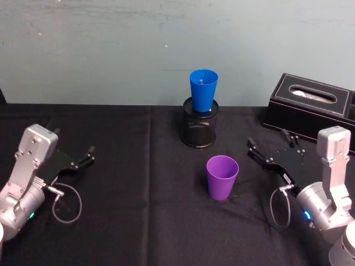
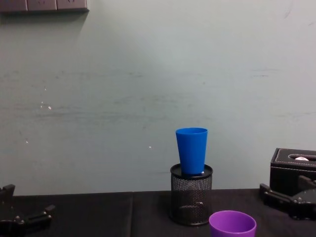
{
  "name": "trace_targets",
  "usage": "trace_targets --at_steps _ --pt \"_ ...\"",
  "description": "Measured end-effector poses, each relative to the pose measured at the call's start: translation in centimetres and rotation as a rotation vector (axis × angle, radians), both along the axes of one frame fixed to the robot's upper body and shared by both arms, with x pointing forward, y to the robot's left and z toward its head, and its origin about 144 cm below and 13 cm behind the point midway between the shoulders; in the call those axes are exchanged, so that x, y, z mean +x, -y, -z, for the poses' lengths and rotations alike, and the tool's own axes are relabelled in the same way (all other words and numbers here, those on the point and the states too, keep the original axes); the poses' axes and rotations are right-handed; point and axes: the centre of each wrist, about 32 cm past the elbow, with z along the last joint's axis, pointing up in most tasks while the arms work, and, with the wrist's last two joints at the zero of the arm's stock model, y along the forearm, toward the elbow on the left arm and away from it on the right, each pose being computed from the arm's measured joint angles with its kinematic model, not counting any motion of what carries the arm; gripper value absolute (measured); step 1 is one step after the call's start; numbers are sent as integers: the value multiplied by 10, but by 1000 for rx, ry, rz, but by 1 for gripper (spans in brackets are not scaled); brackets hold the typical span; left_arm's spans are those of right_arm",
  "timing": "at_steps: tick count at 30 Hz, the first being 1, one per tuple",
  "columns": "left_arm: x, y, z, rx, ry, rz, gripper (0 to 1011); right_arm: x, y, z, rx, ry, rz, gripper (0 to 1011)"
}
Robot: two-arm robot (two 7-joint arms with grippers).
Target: Pick up one cup with a gripper and tap it against the other cup.
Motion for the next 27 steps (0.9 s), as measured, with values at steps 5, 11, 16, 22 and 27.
trace_targets --at_steps 5,11,16,22,27 --pt "0 0 0 0 0 0 1011 0 0 4 -6 -1 16 1003" --pt "0 0 0 0 0 0 1011 1 1 9 -20 -8 34 1003" --pt "0 0 0 0 0 0 1011 2 2 12 -18 -20 50 1003" --pt "0 0 0 0 0 0 1011 3 2 15 -18 -34 61 1003" --pt "0 0 0 0 0 0 1011 4 2 16 -18 -41 65 1003"
